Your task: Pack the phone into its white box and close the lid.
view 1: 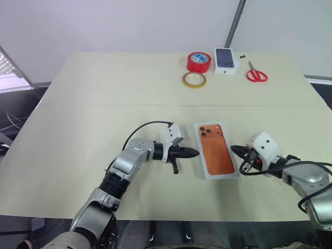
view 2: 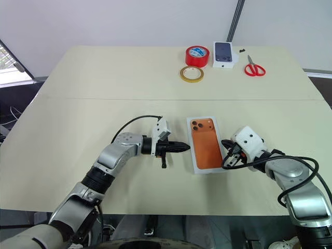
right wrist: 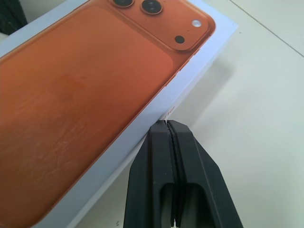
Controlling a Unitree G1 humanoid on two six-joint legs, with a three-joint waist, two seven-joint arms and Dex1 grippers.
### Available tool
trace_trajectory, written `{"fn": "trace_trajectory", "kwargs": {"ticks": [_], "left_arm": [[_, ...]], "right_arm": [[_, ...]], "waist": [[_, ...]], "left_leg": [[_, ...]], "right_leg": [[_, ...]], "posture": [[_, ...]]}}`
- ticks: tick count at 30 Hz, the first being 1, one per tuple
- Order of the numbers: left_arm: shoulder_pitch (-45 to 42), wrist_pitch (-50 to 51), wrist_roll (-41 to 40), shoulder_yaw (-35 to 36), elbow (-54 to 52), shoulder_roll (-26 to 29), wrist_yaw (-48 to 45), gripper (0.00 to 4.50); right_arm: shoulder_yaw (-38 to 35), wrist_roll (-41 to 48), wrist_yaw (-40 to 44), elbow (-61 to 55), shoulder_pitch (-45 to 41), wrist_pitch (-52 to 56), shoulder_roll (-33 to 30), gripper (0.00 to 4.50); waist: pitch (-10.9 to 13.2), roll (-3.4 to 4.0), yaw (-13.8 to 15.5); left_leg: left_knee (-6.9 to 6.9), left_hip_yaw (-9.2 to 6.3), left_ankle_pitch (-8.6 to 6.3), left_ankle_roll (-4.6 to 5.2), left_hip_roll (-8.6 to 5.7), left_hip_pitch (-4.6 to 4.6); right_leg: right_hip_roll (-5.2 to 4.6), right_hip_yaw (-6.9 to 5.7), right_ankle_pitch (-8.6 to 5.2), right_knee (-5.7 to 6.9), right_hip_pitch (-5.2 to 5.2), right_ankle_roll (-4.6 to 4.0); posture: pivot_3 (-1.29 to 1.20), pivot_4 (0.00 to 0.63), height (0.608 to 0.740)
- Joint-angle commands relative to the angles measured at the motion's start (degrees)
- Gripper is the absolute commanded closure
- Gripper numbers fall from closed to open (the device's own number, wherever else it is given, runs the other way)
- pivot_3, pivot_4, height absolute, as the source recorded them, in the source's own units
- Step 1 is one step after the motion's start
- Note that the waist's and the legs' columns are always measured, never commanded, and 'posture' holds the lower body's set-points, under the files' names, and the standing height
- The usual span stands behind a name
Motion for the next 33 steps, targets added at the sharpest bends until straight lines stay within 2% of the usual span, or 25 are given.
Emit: {"fn": "trace_trajectory", "kwargs": {"ticks": [1, 7, 10, 22, 29, 33], "left_arm": [[-1.6, -0.9, -0.9, 0.5, -1.5, -1.5, 0.2, 4.5], [-1.5, 0.5, -2.0, 1.4, -2.4, -2.1, 0.5, 4.5], [-0.7, -2.0, 0.4, -0.1, -1.4, -1.2, 0.6, 4.5], [-0.9, -2.3, 1.1, 0.0, 0.0, -1.5, 0.8, 4.5], [-0.7, -2.8, 1.2, 0.8, 0.0, -0.9, 0.4, 4.5], [-3.1, -3.1, 0.1, 3.1, -0.8, -1.1, 1.1, 4.5]], "right_arm": [[1.2, 1.0, 1.1, -2.3, -1.2, -1.9, 0.1, 4.47], [1.3, 2.3, 1.0, -1.9, -3.1, 0.0, 1.0, 4.47], [2.5, 0.4, 0.2, -0.8, -3.3, -1.6, 1.4, 4.47], [5.0, -3.4, -0.5, 1.0, -3.0, -3.5, 1.5, 4.47], [4.0, -4.0, -1.7, 2.4, -4.5, -3.7, 1.9, 4.47], [0.2, -2.0, -0.3, 2.7, -5.3, -5.5, 0.8, 4.47]], "waist": [[0.0, 0.0, 0.0], [0.0, 0.0, 0.0], [0.0, 0.0, 0.0], [0.0, 0.0, 0.0], [0.0, 0.0, 0.0], [0.0, 0.0, 0.0]], "left_leg": [[0.0, 0.0, 0.0, 0.0, 0.0, 0.0], [0.0, 0.0, 0.0, 0.0, 0.0, -0.01], [0.0, 0.0, 0.0, 0.0, 0.0, -0.01], [0.0, 0.0, 0.0, 0.0, 0.0, -0.01], [0.0, 0.0, 0.0, 0.0, 0.0, -0.01], [0.0, 0.0, 0.0, 0.0, 0.0, -0.01]], "right_leg": [[0.0, 0.0, 0.0, 0.0, 0.0, 0.0], [0.0, 0.0, 0.0, 0.0, -0.01, 0.0], [0.0, 0.0, 0.0, 0.0, 0.0, 0.0], [0.0, 0.0, 0.0, 0.0, -0.01, 0.0], [0.0, 0.0, 0.0, -0.01, -0.01, 0.0], [-0.01, 0.0, 0.0, -0.01, -0.01, 0.0]], "posture": [[0.0, 0.15, 0.74], [0.0, 0.15, 0.74], [0.0, 0.15, 0.74], [0.0, 0.15, 0.74], [0.0, 0.15, 0.74], [0.0, 0.15, 0.74]]}}
